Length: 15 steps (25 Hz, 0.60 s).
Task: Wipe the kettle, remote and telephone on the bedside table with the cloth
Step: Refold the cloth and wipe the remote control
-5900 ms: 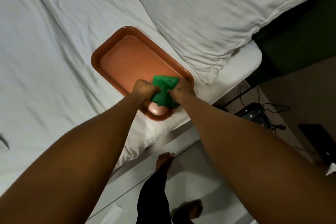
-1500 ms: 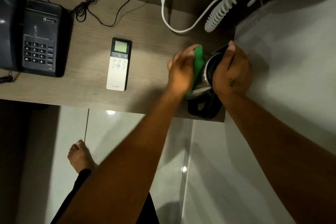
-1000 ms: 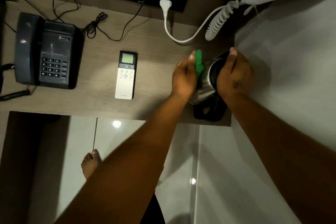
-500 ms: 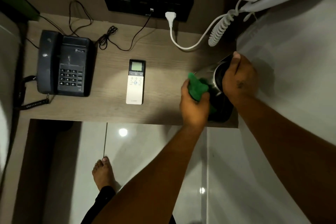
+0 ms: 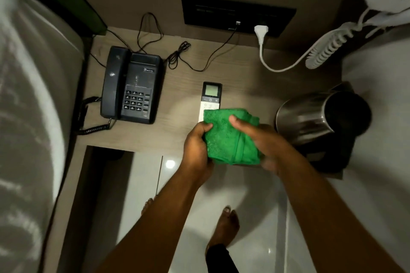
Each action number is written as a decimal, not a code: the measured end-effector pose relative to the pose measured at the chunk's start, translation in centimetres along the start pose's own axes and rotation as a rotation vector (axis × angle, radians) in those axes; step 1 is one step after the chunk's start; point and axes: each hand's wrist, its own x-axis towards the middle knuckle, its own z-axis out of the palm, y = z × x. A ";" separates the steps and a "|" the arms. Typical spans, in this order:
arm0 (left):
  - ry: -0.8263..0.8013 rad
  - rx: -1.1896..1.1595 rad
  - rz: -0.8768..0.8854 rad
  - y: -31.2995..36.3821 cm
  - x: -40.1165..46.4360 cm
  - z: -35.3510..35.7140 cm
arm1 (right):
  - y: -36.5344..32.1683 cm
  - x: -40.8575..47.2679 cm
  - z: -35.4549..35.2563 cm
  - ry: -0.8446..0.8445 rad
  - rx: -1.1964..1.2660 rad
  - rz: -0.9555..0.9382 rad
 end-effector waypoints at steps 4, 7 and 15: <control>0.236 0.442 0.329 -0.8 1.9 -2.6 | 0.5 2.7 0.3 0.233 -0.068 -0.234; 0.394 1.035 0.547 -2.1 3.4 -4.6 | -2.7 4.9 0.3 0.523 -0.597 -0.558; 0.368 1.251 0.572 -3.9 5.8 -4.9 | -3.5 11.8 4.1 0.464 -1.563 -0.766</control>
